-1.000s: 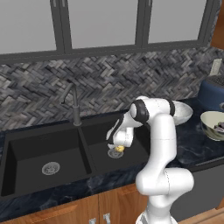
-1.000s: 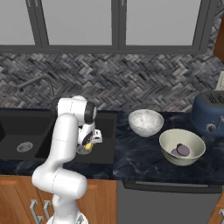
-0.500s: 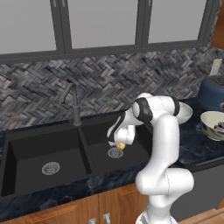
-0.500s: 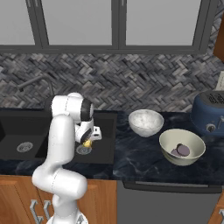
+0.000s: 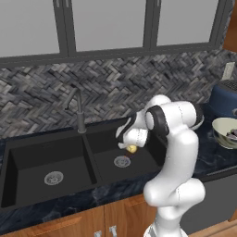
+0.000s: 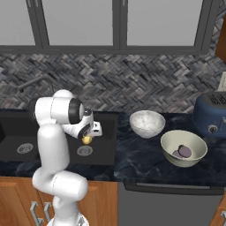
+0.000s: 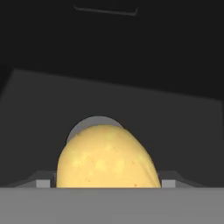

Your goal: Pick the eggplants from the cabinet and place them in one bowl. Pick the potato from the sink and place it in the other bowl.

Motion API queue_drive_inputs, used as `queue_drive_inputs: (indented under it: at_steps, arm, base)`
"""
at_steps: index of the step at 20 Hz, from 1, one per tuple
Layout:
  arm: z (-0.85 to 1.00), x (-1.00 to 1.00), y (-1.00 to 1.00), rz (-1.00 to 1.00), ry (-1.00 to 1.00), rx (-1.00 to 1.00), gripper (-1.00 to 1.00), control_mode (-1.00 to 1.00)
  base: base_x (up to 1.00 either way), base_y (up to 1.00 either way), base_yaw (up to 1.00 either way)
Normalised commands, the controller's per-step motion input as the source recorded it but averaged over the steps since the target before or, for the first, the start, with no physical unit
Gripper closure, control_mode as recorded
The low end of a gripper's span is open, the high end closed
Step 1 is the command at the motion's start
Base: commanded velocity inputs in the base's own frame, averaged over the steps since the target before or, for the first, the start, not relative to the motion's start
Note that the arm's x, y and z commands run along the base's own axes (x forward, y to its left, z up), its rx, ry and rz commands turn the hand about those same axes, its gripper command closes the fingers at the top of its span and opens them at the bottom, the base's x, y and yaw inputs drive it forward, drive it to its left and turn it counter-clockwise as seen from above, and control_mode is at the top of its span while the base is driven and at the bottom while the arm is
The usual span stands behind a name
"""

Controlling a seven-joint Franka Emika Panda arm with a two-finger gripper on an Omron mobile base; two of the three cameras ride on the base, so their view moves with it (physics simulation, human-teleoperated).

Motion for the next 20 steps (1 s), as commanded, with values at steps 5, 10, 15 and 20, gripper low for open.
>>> queue_drive_inputs:
  at_steps: [5,10,15,20]
  arm:
    - [0.52,-0.35,-0.29,0.00,0.00,0.00,1.00,-1.00]
    - [0.64,-0.32,-0.20,0.00,0.00,0.00,1.00,-1.00]
    - [0.80,-0.20,0.00,0.00,0.01,0.00,1.00,-1.00]
    - [0.66,-0.35,0.00,0.00,0.01,-0.01,1.00,-1.00]
  base:
    - [0.00,0.00,0.00]
    - [0.00,0.00,0.00]
    - [0.00,0.00,0.00]
    - [0.00,0.00,0.00]
